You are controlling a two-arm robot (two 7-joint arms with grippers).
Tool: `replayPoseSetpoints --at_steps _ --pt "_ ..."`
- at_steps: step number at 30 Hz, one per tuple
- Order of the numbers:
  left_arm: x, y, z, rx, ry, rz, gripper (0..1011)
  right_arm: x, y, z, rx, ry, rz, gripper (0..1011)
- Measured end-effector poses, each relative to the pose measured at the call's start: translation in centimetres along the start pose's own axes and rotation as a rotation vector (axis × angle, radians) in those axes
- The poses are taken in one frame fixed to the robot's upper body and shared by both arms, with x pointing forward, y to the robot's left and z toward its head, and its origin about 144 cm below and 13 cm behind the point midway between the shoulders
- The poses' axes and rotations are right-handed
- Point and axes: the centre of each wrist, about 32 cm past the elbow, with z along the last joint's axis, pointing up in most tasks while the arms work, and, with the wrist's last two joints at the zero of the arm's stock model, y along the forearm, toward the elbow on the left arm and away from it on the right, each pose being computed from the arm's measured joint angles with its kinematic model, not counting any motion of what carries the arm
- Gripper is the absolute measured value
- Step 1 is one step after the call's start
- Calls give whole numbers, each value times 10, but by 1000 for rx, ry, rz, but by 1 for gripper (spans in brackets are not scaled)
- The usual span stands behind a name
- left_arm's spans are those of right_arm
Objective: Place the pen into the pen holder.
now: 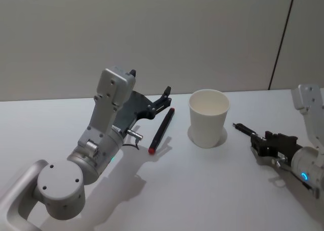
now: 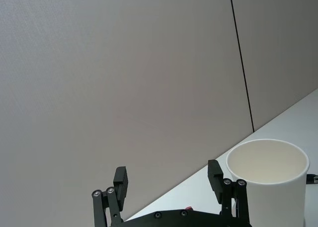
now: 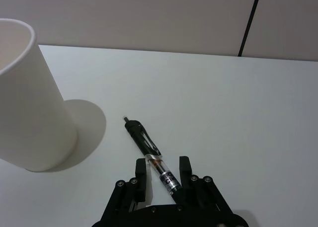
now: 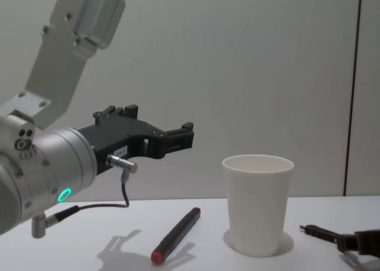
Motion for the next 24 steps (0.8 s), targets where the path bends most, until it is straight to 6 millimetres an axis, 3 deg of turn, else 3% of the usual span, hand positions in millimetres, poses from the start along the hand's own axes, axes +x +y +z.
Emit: replayPoseSetpoints --at_steps 24 --pt "0 0 0 0 0 0 1001 -1 0 0 1 5 4 135"
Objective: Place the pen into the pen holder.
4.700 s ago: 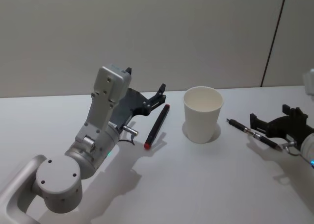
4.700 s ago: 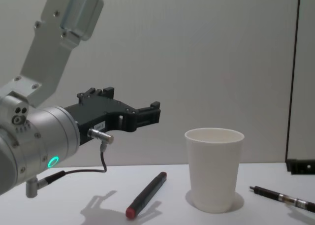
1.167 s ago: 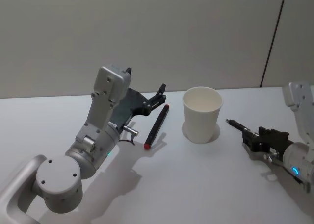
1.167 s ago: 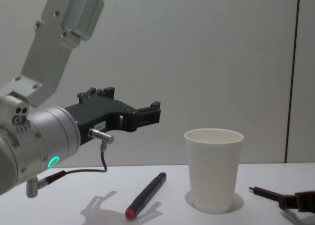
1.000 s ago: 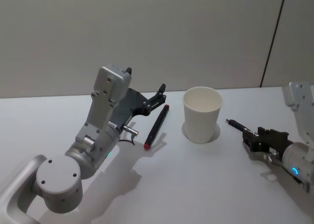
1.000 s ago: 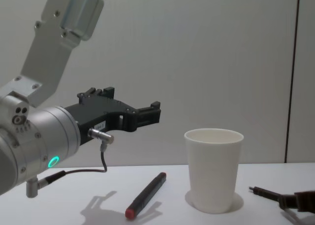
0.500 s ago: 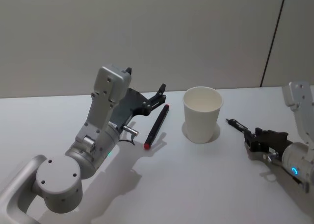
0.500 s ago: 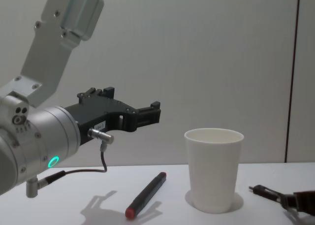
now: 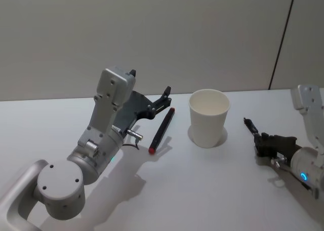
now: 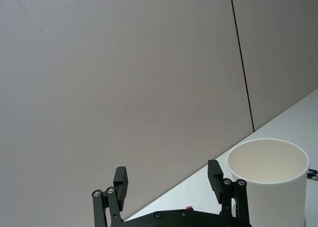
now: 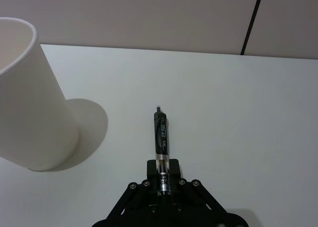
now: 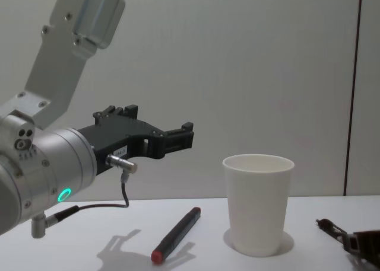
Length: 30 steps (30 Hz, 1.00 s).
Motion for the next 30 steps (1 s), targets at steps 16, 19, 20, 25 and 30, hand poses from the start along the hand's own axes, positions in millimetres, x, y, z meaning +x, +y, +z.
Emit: replayPoseSetpoints --at_steps 16,19,20,25,30 --pt "0 0 0 0 0 0 1001 0 0 0 6 0 0 131" --pt "0 0 0 0 0 0 1001 0 0 0 19 0 2 131" --pt "0 0 0 0 0 0 1001 0 0 0 25 1 3 131" --pt "0 0 0 0 0 0 1001 1 -1 0 74 3 14 132" --pt "0 0 0 0 0 0 1001 2 -3 0 126 5 28 131"
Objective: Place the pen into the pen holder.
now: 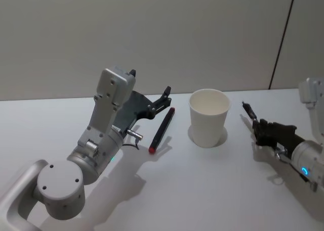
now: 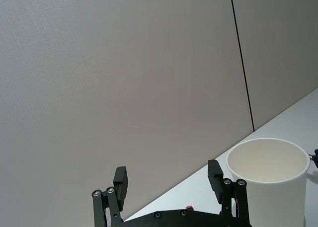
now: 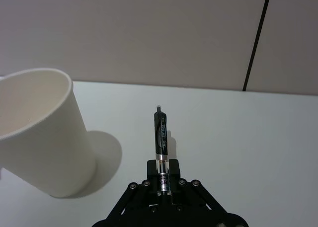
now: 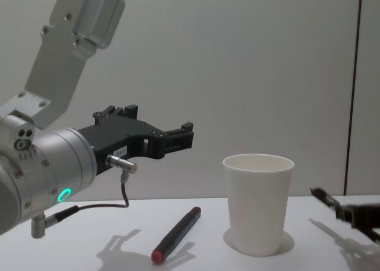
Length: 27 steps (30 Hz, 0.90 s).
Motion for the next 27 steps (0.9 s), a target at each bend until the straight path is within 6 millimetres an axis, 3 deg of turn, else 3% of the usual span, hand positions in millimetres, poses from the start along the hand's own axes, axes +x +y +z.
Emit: replayPoseSetpoints --at_steps 27 --pt "0 0 0 0 0 0 1001 5 0 18 410 9 144 131"
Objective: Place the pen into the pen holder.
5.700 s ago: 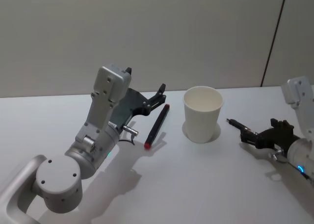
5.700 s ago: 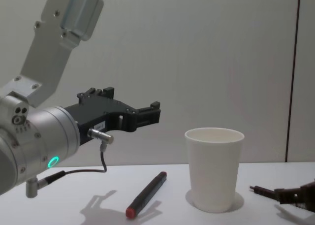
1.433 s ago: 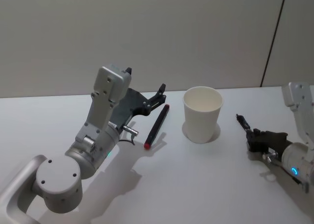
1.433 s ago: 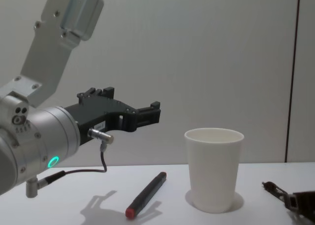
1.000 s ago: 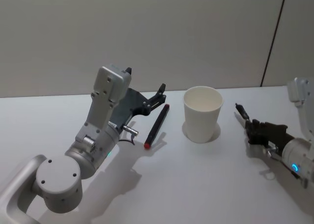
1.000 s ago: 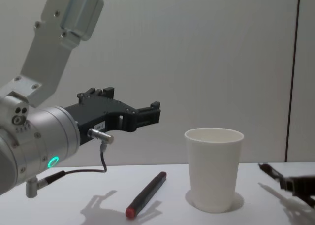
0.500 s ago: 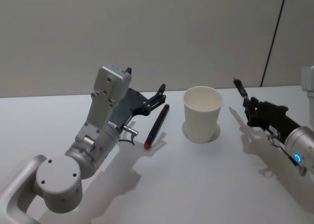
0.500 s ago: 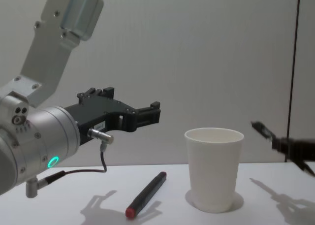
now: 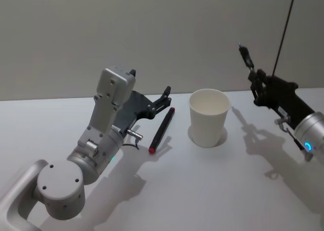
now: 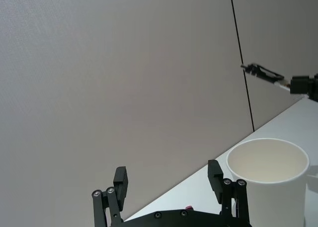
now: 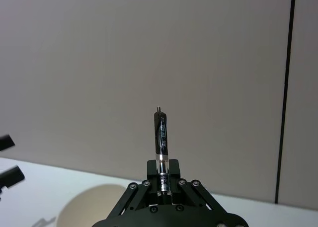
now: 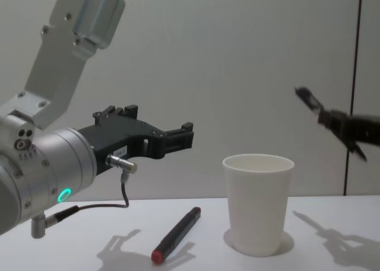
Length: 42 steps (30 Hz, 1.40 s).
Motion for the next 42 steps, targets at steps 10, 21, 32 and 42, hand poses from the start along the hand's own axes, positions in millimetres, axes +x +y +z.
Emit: replayPoseSetpoints --at_steps 10,21,32,42 --pt "0 0 0 0 0 0 1001 1 17 6 180 -1 88 131" --pt "0 0 0 0 0 0 1001 1 41 5 308 -9 180 131" --pt "0 0 0 0 0 0 1001 -2 58 -6 336 -25 235 131" --pt "0 0 0 0 0 0 1001 -6 69 -19 319 -49 268 131"
